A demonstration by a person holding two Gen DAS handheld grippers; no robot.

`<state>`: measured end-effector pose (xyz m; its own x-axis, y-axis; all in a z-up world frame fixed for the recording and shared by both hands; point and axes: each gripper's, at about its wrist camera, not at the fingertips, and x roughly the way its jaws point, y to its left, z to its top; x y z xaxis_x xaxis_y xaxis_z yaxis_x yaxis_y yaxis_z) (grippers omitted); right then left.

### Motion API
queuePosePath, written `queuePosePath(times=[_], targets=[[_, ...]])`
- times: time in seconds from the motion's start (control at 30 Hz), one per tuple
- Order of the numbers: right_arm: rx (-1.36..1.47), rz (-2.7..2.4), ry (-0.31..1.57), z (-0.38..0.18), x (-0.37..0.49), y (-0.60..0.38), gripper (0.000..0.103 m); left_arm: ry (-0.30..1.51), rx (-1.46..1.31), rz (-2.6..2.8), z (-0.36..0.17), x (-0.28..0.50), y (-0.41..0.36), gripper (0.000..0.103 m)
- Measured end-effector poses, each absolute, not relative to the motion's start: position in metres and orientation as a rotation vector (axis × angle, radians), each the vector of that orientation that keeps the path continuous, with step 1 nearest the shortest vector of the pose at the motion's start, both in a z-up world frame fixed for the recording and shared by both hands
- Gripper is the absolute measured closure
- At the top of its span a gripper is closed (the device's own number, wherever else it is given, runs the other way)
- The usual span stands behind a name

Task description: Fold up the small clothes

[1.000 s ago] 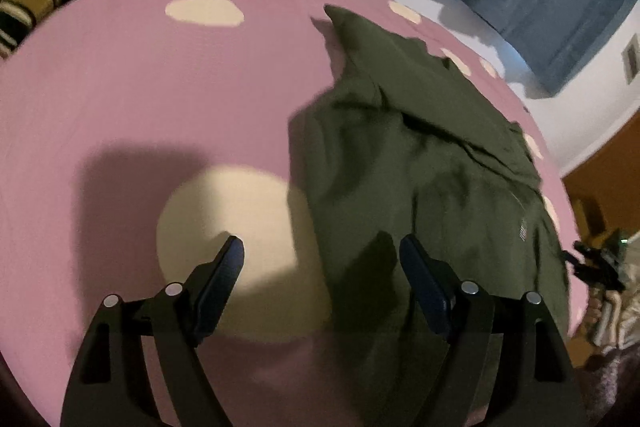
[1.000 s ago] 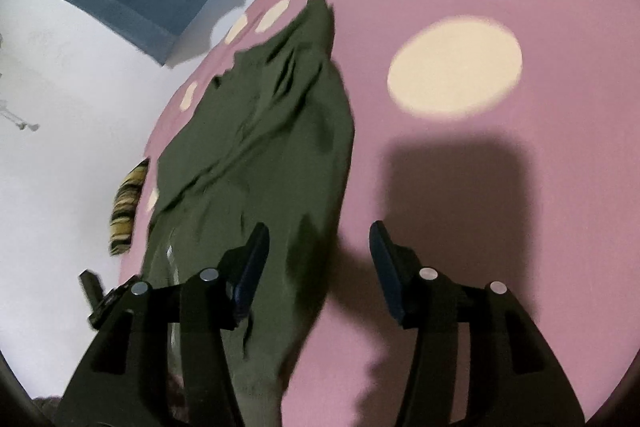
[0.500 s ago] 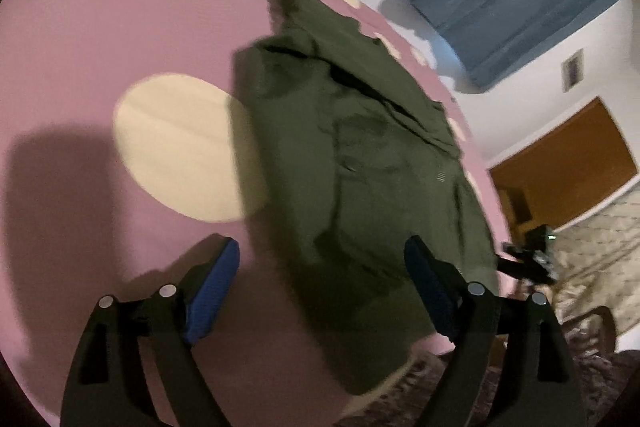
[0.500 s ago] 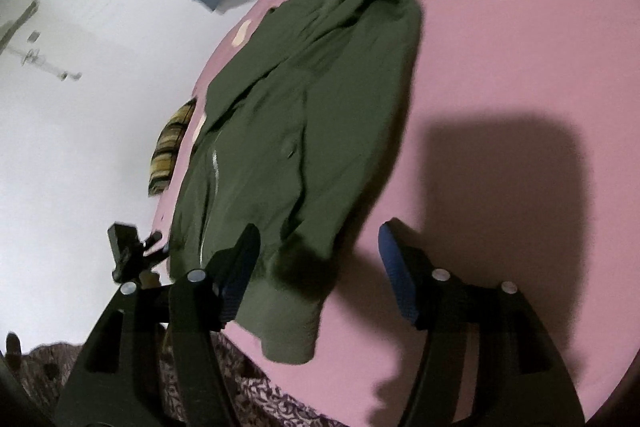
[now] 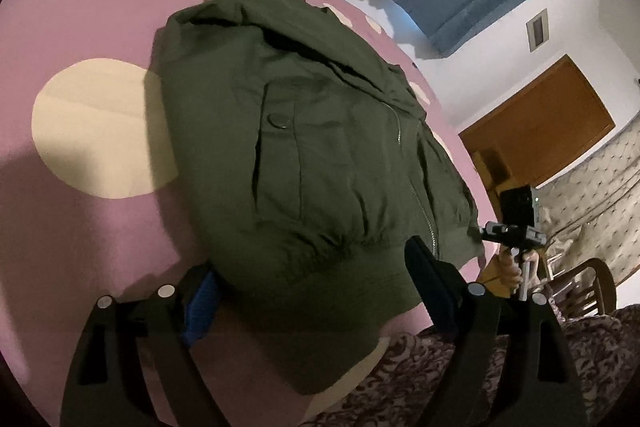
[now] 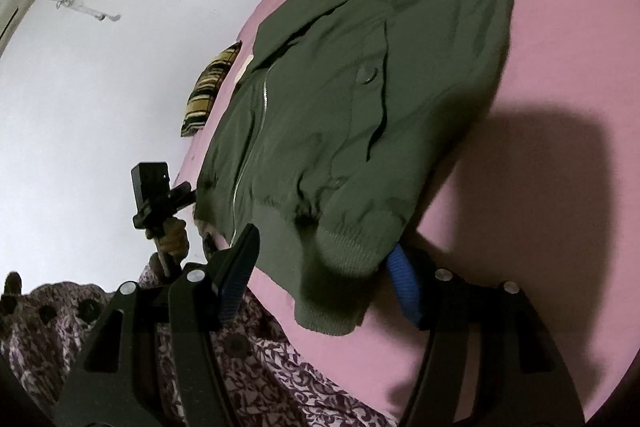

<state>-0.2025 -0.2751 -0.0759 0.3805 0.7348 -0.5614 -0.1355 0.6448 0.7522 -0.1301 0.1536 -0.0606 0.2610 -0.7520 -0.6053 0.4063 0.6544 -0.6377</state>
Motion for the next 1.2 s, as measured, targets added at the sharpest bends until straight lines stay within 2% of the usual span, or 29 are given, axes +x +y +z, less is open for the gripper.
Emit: queuePosePath(times=[0.07, 0.17, 0.23, 0.27, 0.4, 0.53, 0.63, 0.77, 1.2], targets=[[0.665, 0.623, 1.041, -0.075, -0.203, -0.273, 0.040, 1.049, -0.435, -0.812, -0.063, -0.126, 0.157, 0.022], [0.623, 0.620, 1.032, -0.073, -0.206, -0.265, 0.044, 1.058, -0.448, -0.785, -0.064, -0.125, 0.159, 0.032], [0.594, 0.598, 1.031, -0.073, -0.208, -0.264, 0.063, 1.067, -0.421, -0.753, -0.064, -0.124, 0.158, 0.046], [0.587, 0.583, 1.046, -0.075, -0.208, -0.262, 0.077, 1.077, -0.409, -0.735, -0.064, -0.123, 0.158, 0.051], [0.560, 0.567, 1.053, -0.081, -0.212, -0.257, 0.088, 1.095, -0.383, -0.700, -0.063, -0.122, 0.158, 0.067], [0.635, 0.576, 1.018, -0.078, -0.217, -0.264, 0.092, 1.066, -0.302, -0.686, -0.051, -0.127, 0.150, 0.076], [0.684, 0.600, 0.976, -0.070, -0.222, -0.268, 0.092, 1.038, -0.407, -0.734, -0.042, -0.124, 0.159, 0.084], [0.761, 0.631, 0.918, -0.062, -0.224, -0.276, 0.093, 1.024, -0.603, -0.814, -0.040, -0.114, 0.172, 0.086], [0.999, 0.712, 0.686, -0.029, -0.187, -0.313, 0.093, 0.912, -0.808, -0.834, -0.003, -0.055, 0.171, 0.088]])
